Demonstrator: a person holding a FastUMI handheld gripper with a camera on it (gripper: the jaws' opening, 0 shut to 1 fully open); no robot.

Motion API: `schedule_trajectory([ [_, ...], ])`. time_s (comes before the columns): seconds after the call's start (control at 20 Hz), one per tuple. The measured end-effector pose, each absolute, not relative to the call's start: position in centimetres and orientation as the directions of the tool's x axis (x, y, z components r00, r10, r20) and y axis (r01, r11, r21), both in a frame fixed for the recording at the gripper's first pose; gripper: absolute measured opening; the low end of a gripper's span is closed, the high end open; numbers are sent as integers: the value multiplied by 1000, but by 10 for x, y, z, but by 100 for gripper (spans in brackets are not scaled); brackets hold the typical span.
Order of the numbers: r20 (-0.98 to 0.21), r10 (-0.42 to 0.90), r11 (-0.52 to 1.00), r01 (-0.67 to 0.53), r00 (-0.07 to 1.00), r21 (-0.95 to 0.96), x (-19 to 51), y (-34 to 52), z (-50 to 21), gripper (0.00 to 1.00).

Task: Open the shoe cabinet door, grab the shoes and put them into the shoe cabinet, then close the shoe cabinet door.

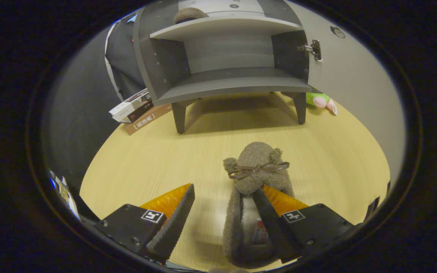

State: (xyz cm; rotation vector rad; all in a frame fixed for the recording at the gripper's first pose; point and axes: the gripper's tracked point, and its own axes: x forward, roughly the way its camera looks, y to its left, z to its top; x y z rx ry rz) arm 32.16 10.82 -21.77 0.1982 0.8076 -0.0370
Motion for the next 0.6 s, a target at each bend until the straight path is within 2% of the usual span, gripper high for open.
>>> schedule_trajectory([
  [0.15, -734, 52, 983, 97, 677, 159, 333, 109, -225, 98],
  [0.3, -749, 24, 984, 119, 662, 136, 351, 109, -235, 94],
  [0.5, -769, -37, 980, 173, 638, 96, 354, 95, -241, 71],
  [0.6, -772, -47, 977, 189, 633, 96, 352, 88, -240, 42],
])
